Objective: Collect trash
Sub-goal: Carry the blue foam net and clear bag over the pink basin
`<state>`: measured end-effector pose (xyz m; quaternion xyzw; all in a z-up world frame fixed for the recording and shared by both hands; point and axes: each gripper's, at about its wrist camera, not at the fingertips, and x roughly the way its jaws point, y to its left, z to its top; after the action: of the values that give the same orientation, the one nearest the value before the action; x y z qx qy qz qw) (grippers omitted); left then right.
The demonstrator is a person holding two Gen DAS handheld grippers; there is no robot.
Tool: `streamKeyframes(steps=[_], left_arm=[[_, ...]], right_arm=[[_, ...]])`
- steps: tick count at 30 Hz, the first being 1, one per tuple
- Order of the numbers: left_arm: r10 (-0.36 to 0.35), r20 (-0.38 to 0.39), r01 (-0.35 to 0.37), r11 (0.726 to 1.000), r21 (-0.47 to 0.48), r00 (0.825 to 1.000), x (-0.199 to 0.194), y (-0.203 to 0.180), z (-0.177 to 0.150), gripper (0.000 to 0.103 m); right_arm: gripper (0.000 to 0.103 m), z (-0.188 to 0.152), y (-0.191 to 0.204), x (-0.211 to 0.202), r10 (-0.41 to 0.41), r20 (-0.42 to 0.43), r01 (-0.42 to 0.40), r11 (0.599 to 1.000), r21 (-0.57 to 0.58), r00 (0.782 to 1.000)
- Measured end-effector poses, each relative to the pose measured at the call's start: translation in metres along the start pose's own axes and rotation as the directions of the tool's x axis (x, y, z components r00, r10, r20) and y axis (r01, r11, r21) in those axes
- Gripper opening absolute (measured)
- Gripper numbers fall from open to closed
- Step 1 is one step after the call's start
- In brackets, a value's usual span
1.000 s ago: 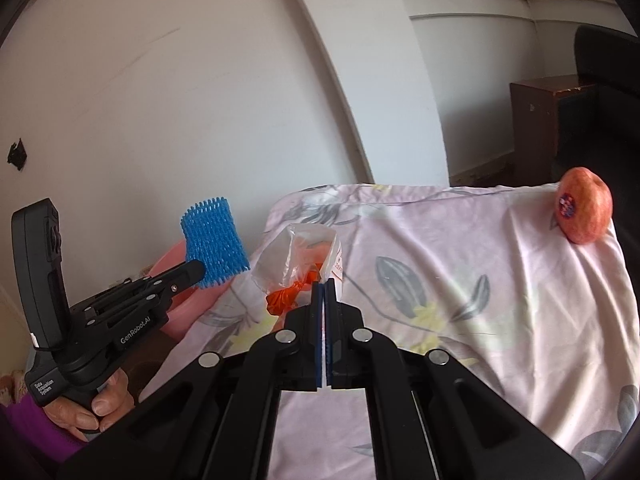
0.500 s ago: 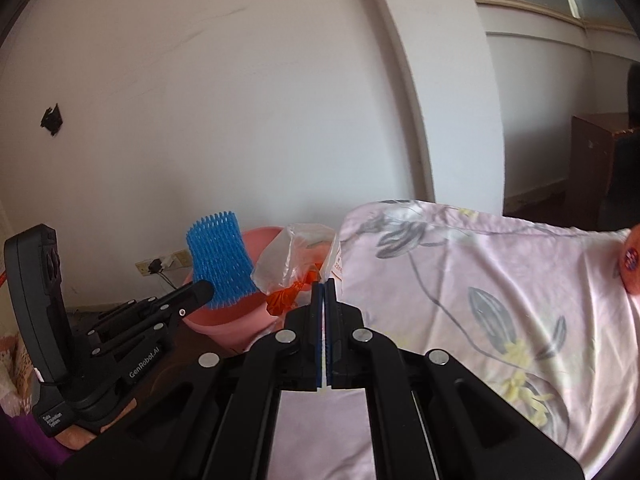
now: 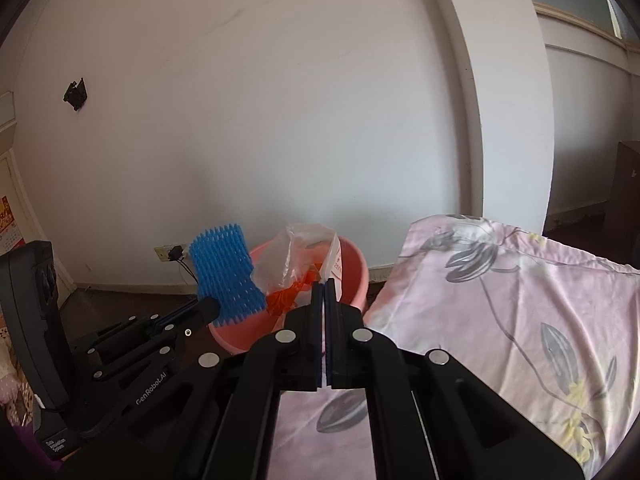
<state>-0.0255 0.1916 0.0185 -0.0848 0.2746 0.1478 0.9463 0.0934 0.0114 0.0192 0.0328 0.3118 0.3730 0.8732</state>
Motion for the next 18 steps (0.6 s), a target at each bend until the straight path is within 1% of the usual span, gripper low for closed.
streamKeyframes(steps=[7,18], left_arm=[[0.042,-0.013,-0.043,0.999,-0.024,0.999,0.014,0.012,0.002,0.004],[0.085,-0.054,-0.088,0.995,-0.050,0.995,0.037,0.025,0.003,0.004]], right_arm=[[0.001,0.006,0.009,0.023,0.012,-0.016,-0.012,1.000,-0.008,1.000],[0.001,0.005,0.014,0.055,0.014,-0.062,-0.015,1.000,-0.015,0.998]])
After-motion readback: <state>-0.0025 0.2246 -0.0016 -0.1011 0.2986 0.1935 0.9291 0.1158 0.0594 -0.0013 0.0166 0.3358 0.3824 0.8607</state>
